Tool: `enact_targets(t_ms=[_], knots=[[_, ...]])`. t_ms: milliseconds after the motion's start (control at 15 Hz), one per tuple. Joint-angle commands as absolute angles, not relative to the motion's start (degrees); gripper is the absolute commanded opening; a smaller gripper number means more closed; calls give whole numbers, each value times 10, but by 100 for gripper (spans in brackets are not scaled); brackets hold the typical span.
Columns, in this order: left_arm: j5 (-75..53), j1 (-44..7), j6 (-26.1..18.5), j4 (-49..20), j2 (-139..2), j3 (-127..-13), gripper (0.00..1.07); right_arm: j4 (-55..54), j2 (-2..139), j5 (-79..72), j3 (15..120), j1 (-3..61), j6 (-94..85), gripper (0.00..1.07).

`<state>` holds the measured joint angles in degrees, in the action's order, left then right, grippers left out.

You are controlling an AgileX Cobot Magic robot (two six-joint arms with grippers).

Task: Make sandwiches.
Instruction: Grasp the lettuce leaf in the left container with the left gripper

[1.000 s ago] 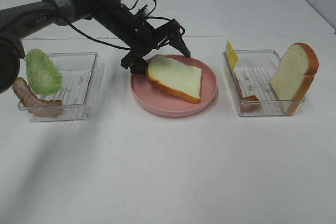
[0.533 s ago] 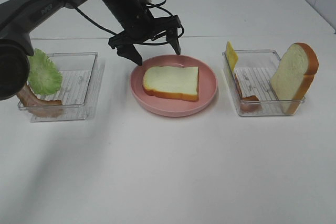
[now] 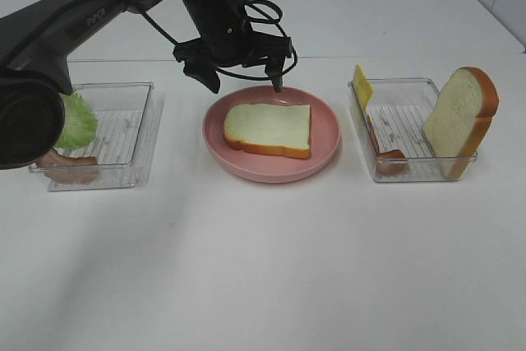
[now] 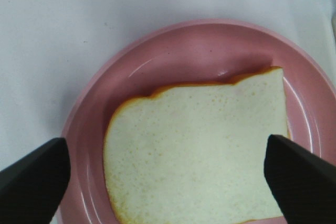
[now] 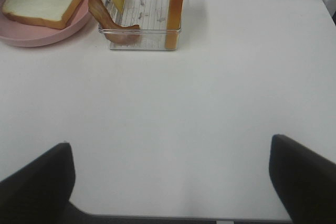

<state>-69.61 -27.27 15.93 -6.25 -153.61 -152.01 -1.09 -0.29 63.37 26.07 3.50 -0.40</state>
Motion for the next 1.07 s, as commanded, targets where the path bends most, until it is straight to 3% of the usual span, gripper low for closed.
enact_targets(t_ms=[67,667,867,1067], knots=[[-754,-270,141,-63,-1497,-1523,92,-11,-19,630,258,37,0,98],[-755,-226,122,-44,-1342,-1522,92,-11,-19,630,258,37,0,98],[-755,-209,113,-33,-1277,-1456,92,-11,-19,630,258,37,0,98],[-755,-161,108,-30,-1182,-1295,91,-11,-19,630,258,37,0,98]])
